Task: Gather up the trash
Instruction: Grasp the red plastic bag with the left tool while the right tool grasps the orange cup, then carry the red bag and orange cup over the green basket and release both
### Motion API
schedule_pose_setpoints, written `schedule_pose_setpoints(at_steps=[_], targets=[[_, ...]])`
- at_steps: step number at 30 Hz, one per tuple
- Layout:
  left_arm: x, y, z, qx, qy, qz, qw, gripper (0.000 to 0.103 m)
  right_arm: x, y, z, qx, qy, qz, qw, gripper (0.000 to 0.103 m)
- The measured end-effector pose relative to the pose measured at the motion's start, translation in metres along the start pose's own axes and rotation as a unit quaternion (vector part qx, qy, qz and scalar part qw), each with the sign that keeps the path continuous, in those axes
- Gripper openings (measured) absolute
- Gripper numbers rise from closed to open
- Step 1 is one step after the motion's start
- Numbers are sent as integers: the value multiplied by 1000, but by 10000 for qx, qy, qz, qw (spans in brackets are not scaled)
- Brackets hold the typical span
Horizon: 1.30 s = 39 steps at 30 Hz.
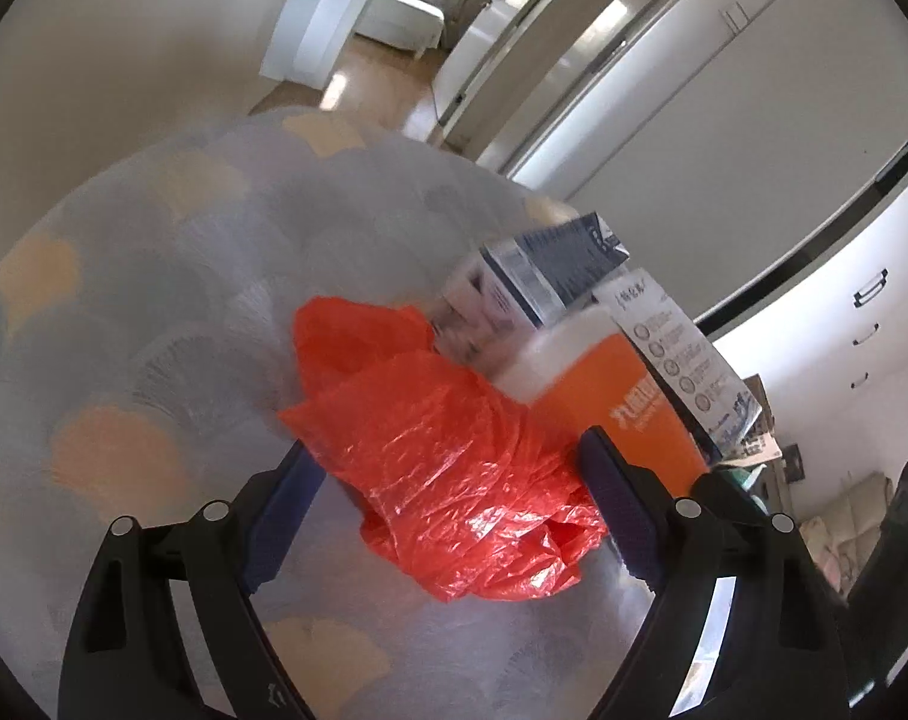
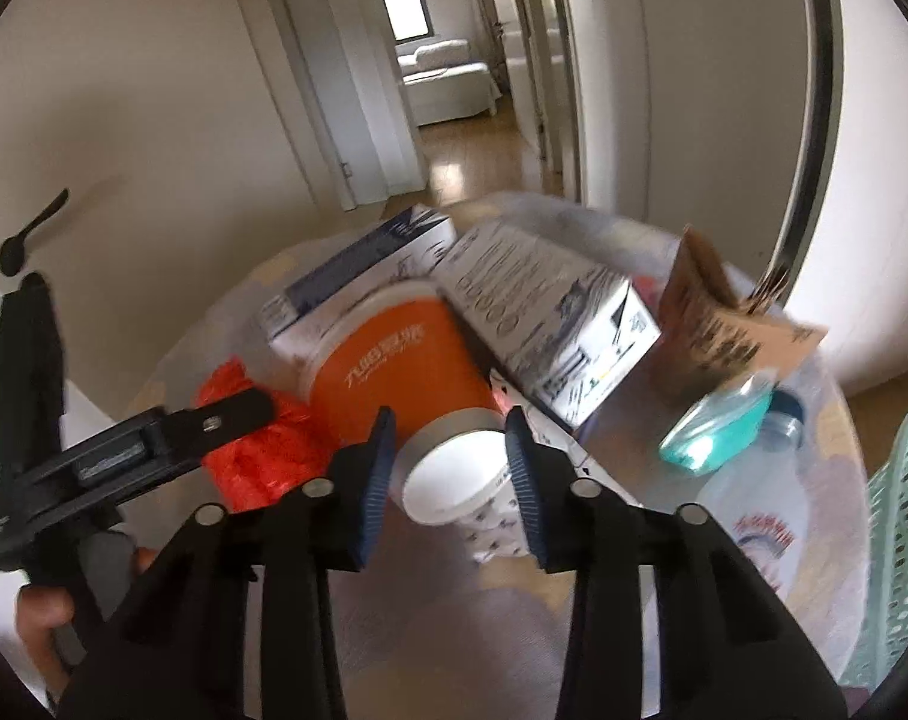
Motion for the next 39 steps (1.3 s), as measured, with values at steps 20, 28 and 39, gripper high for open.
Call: schedule_pose_setpoints(at_steps=[20,28,39], targets=[[-8,17,53,-165,57,-791,9967,43,-1,10,6,420,398,76,9983,63],[-2,26,64,-112,-50,-936,9955,43,5,20,-42,398,788,10,9961,63],[-10,16,59,-220,20,-1213,9924,43,-11,24,-32,451,783,-93,9959,60]])
Point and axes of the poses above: each gripper's, at about its wrist camera, not at the fingertips, and z roughly against the way its jaws point, y to its left, x to its top, the point moved 2 cm from there along -z, roughly the way its jaws point, and after that the axes turned 3 degrees about y, right-handed, at the moved point
